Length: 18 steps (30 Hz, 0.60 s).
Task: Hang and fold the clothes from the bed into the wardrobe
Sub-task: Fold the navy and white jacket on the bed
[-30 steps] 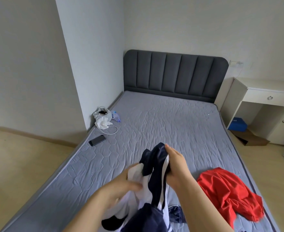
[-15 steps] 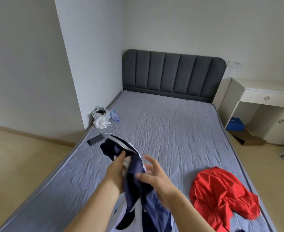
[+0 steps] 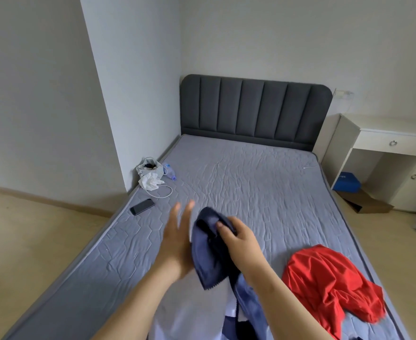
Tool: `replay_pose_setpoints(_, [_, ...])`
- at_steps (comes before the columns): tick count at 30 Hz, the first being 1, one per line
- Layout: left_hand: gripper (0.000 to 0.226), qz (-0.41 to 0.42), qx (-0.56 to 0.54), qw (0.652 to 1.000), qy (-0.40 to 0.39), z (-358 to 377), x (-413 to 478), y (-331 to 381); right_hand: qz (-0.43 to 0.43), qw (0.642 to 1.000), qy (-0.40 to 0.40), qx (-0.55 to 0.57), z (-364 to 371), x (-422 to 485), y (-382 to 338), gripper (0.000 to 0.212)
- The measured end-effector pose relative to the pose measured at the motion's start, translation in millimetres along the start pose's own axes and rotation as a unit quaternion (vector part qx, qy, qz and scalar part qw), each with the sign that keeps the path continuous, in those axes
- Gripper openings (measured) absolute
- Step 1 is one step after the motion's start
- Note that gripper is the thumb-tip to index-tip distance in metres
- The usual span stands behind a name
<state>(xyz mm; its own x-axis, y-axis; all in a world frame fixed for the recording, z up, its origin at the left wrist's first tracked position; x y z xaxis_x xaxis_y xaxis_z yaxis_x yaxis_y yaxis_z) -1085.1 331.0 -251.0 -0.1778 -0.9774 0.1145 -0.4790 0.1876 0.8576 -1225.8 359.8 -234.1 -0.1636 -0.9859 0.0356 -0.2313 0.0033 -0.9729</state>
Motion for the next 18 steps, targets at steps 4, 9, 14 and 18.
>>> replay_pose_setpoints(4, [0.020,0.000,0.045,0.999,-0.019,-6,4,6,0.004,0.999,0.021,-0.046,0,-3,2,0.023])
replay_pose_setpoints(9, [0.029,-0.029,-0.072,0.997,0.001,-3,5,10,0.076,0.996,0.018,0.044,-7,-6,25,0.016])
replay_pose_setpoints(14, [0.029,-0.024,-0.148,0.987,0.058,-13,16,33,0.100,0.985,-0.088,0.110,8,-24,57,0.048])
replay_pose_setpoints(18, [0.022,-0.018,-0.252,0.966,0.055,-16,19,44,0.110,0.987,-0.103,-0.055,13,-34,83,0.114])
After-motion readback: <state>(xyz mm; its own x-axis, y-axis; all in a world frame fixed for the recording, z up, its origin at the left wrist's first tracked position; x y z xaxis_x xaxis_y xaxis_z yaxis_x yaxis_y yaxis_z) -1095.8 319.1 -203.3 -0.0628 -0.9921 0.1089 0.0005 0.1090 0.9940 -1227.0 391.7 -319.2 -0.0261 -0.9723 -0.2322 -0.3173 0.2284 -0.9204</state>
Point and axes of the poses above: each hand's wrist, its own x-axis towards the middle knuckle, its own z-axis out of the palm, y = z × x, the point moved 9 cm from there along x, towards the middle knuckle, and after that the axes turned 2 degrees about z, right-handed, at the moved point
